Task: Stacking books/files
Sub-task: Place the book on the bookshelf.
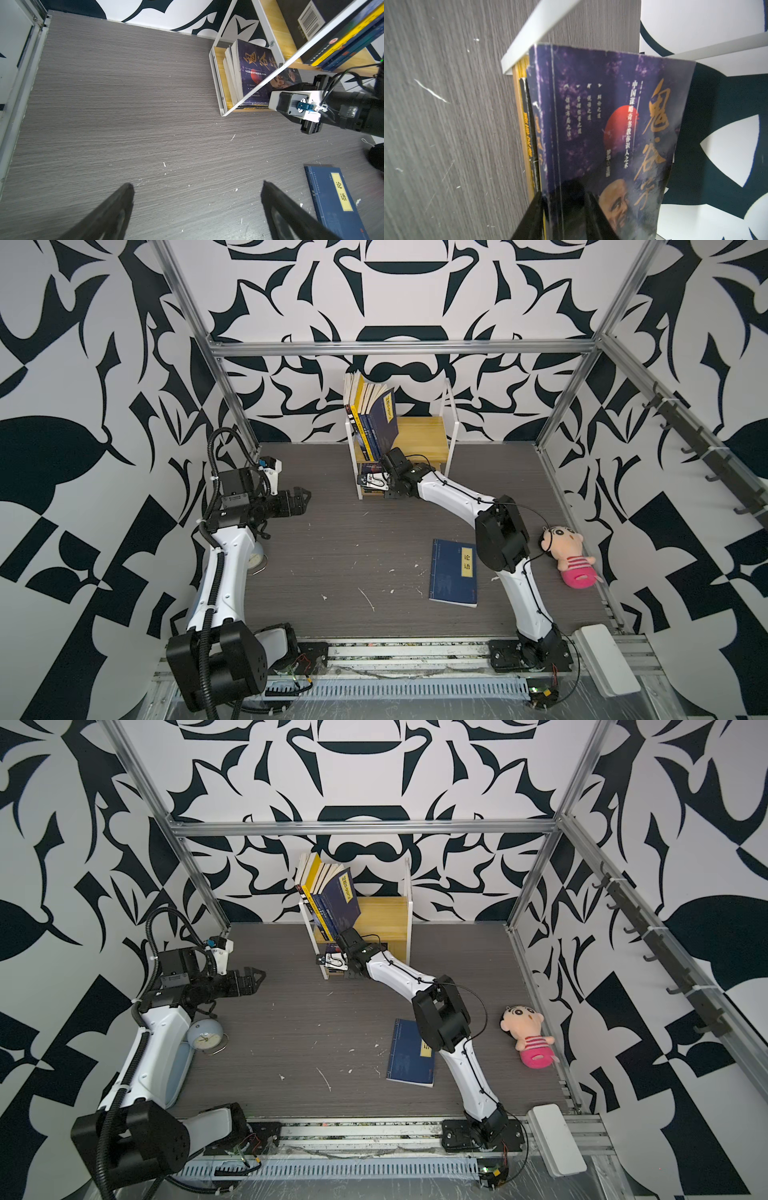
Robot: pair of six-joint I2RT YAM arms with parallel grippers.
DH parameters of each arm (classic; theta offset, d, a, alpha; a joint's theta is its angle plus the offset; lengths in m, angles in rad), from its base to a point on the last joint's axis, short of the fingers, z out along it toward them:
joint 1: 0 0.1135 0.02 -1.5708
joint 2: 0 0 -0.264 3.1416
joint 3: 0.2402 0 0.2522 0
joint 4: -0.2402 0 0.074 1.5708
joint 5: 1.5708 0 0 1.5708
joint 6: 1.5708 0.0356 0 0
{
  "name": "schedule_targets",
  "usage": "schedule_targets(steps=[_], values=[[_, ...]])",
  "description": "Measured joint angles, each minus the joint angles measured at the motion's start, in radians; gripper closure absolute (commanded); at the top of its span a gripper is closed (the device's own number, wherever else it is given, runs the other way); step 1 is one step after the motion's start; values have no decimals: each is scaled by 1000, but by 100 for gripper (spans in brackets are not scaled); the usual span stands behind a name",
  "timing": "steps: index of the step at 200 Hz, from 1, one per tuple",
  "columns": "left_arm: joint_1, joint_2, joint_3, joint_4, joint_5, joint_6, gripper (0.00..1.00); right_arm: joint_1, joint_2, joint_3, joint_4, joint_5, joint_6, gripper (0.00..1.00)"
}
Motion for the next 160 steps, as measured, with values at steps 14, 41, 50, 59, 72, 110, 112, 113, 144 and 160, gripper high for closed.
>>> schedule_targets(steps=[14, 41, 50, 59, 72, 110, 112, 113, 144, 160], values=[[0, 0, 0, 0, 0, 0, 0, 0, -2, 0, -10, 0, -8, 62], [0, 0, 0, 0, 2, -1, 0, -7, -20, -1, -32, -1, -15, 65], [0, 0, 0, 0, 3, -1, 0, -10, -28, -2, -38, -2, -17, 67], [0, 0, 0, 0, 3, -2, 0, -14, -35, -3, -42, -3, -16, 69], [0, 0, 0, 0, 3, -3, 0, -21, -43, -9, -49, -6, -19, 70], [0, 0, -1, 0, 3, -3, 0, -31, -45, -22, -52, -7, -19, 65], [0, 0, -1, 0, 3, -3, 0, -31, -45, -22, -53, -7, -23, 64], [0, 0, -1, 0, 3, -3, 0, -31, -45, -22, -53, -7, -21, 64], [1, 0, -2, 1, 3, -3, 0, -34, -45, -23, -53, -8, -20, 67], [2, 0, -2, 1, 3, -3, 0, -34, -45, -23, -52, 2, -19, 70]])
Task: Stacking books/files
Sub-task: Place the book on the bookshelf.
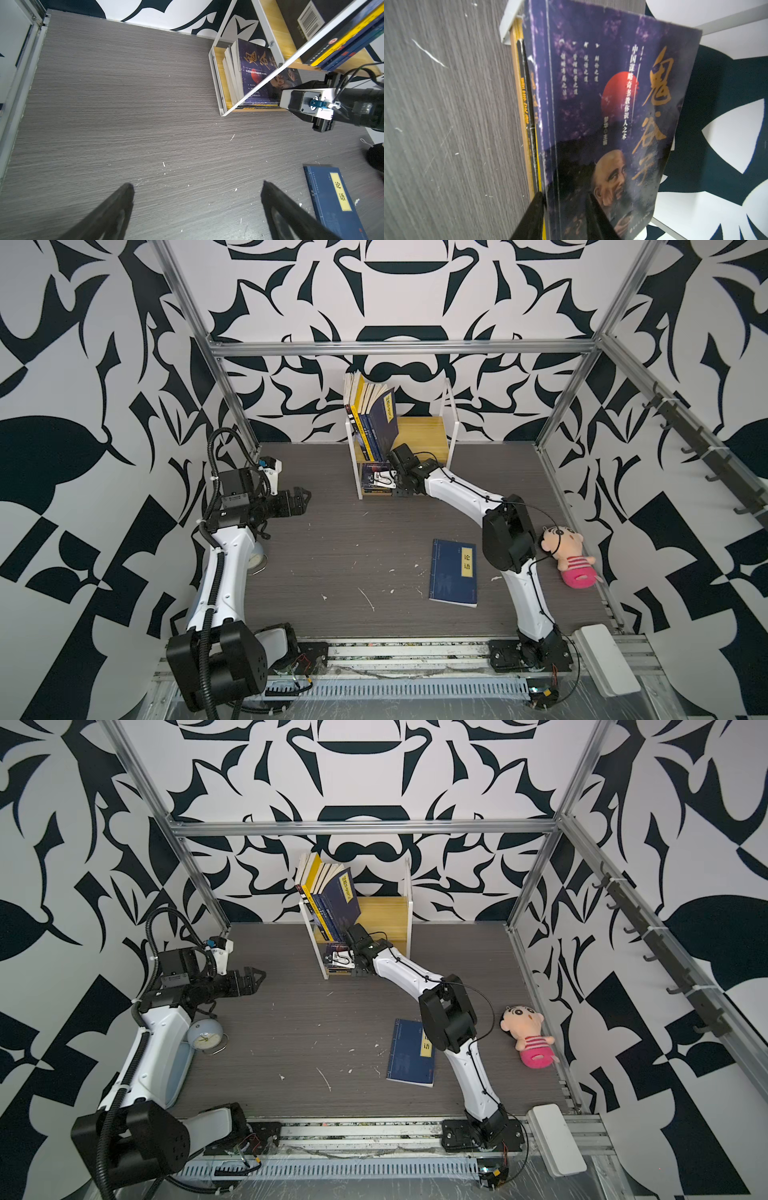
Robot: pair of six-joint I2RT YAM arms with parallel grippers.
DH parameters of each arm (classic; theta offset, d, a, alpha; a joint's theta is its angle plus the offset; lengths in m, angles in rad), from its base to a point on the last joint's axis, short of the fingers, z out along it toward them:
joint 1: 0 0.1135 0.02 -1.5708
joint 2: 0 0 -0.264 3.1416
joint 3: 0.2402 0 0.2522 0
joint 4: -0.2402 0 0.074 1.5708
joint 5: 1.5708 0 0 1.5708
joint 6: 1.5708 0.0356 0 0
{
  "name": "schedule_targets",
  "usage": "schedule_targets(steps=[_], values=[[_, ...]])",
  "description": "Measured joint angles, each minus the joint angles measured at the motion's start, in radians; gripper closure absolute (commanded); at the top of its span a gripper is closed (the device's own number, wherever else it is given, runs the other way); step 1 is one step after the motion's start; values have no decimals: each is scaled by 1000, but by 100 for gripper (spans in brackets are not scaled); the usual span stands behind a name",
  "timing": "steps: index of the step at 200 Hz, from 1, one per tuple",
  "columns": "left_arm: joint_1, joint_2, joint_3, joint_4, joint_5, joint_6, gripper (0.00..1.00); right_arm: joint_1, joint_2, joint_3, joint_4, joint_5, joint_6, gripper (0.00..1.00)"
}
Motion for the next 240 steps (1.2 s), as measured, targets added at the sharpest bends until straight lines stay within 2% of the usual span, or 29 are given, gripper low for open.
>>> schedule_targets(steps=[41, 102, 172, 204, 240], values=[[4, 0, 0, 0, 0, 0, 0, 0, 0, 0, 0, 16, 0, 76], [5, 0, 0, 0, 0, -1, 0, 0, 0, 0, 1, 16, -1, 77], [5, 0, 0, 0, 4, -1, 0, -2, 0, -24, 36, 16, 8, 85], [5, 0, 0, 0, 8, -1, 0, -6, 0, -28, 45, 16, 7, 80], [5, 0, 0, 0, 8, -2, 0, -8, -3, -35, 42, 16, 21, 65]])
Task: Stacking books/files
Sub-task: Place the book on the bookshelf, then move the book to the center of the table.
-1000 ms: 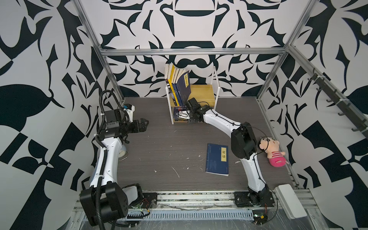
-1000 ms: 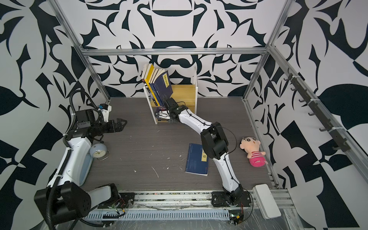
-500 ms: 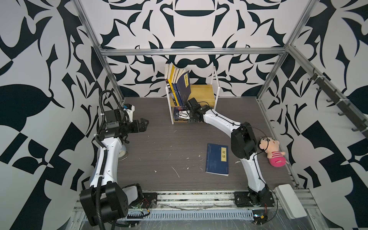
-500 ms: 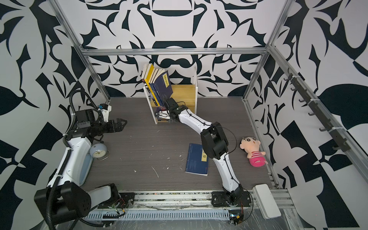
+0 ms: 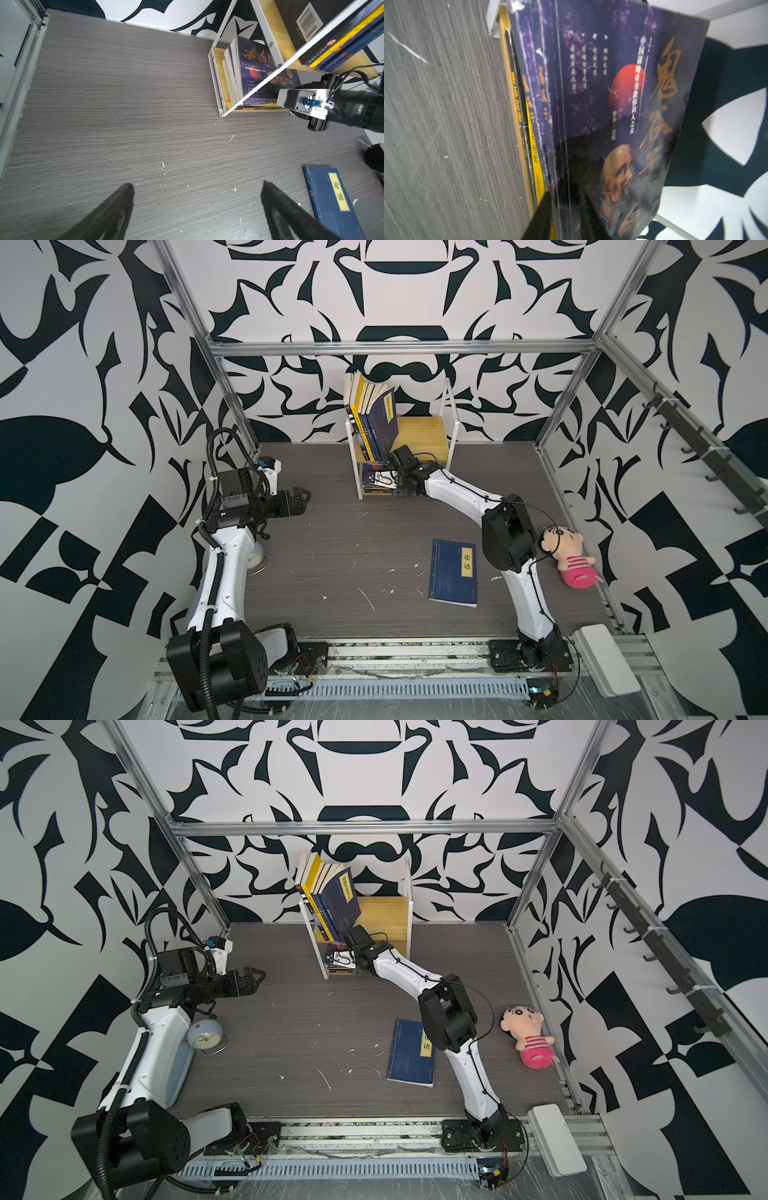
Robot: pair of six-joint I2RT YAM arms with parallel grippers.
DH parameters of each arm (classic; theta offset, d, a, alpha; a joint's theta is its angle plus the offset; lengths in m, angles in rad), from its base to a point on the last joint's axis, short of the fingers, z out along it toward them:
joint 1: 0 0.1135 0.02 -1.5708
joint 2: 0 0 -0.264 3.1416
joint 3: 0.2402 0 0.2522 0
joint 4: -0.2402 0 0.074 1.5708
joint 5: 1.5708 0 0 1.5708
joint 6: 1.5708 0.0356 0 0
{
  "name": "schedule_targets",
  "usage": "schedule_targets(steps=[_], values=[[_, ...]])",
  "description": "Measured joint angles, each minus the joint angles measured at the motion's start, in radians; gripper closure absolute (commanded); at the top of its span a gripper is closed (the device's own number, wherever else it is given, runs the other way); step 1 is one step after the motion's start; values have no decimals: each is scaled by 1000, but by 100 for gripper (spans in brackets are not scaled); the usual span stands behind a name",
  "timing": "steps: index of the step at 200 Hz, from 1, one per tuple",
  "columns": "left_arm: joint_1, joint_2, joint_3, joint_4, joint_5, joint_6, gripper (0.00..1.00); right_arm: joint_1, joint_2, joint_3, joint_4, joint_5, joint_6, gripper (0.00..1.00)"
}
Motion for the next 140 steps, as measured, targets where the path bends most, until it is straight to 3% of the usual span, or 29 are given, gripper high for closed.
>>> schedule_targets(steps=[33, 61, 98, 140], values=[[0, 0, 0, 0, 25, -2, 0, -6, -111, -101, -39, -27, 98, 56], [-2, 0, 0, 0, 61, -3, 0, -11, -342, -267, -50, -94, 273, 48], [-31, 11, -12, 26, 109, -39, 0, -11, -655, -514, -32, -155, 655, 48], [-126, 69, -54, 68, 161, -111, 0, -31, -813, -747, -94, -158, 1106, 52]])
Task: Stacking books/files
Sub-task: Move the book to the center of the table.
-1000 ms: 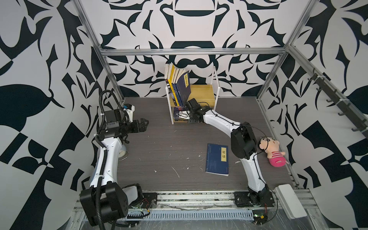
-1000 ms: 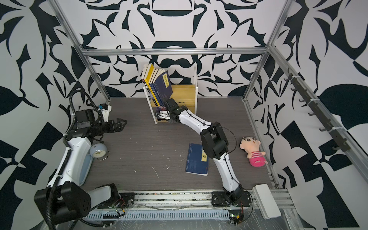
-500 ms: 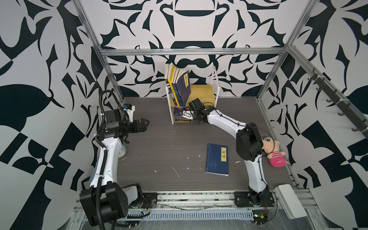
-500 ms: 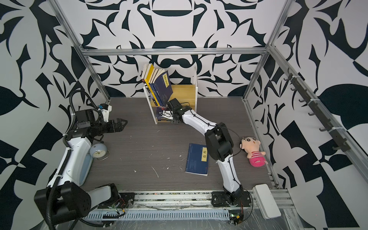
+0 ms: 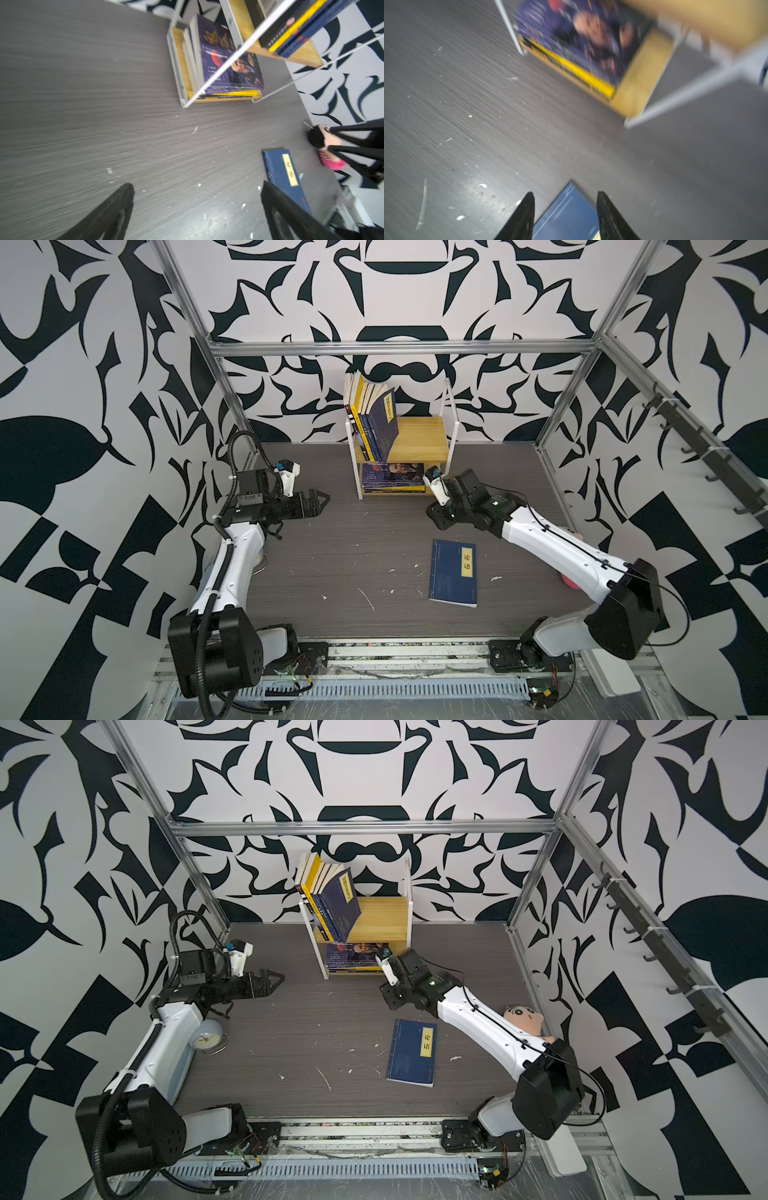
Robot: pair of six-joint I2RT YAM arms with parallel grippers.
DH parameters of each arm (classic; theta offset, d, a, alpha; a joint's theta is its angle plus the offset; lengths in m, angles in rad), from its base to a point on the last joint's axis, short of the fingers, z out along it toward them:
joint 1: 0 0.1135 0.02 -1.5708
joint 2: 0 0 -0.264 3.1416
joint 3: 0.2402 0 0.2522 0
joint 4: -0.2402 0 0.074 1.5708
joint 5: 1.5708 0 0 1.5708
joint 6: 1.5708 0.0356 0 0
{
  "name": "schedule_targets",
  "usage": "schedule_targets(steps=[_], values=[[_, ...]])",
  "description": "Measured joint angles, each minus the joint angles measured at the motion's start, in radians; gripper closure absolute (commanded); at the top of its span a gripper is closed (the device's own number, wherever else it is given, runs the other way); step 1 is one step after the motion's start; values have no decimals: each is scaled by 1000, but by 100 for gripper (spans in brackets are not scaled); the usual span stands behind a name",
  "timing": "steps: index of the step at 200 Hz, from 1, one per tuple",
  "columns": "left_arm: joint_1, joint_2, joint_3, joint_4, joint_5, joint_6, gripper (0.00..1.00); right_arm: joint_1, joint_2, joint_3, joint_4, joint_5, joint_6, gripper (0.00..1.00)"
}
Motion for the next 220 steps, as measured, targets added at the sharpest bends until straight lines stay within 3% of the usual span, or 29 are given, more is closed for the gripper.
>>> schedule_targets(steps=[33, 63, 141, 183, 220], values=[[-77, 55, -32, 49, 18, -60, 0, -122, -67, -176, -84, -30, 270, 55], [-131, 90, -63, 87, 23, -110, 0, -202, -112, -310, -124, -68, 395, 56], [-188, 132, -118, 166, 29, -220, 2, -187, -53, -480, -68, -234, 509, 60], [-190, 140, -119, 181, 29, -248, 4, -96, -22, -476, 42, -261, 594, 61], [-190, 169, -119, 200, 29, -282, 5, -1, 120, -377, 186, -305, 674, 62]])
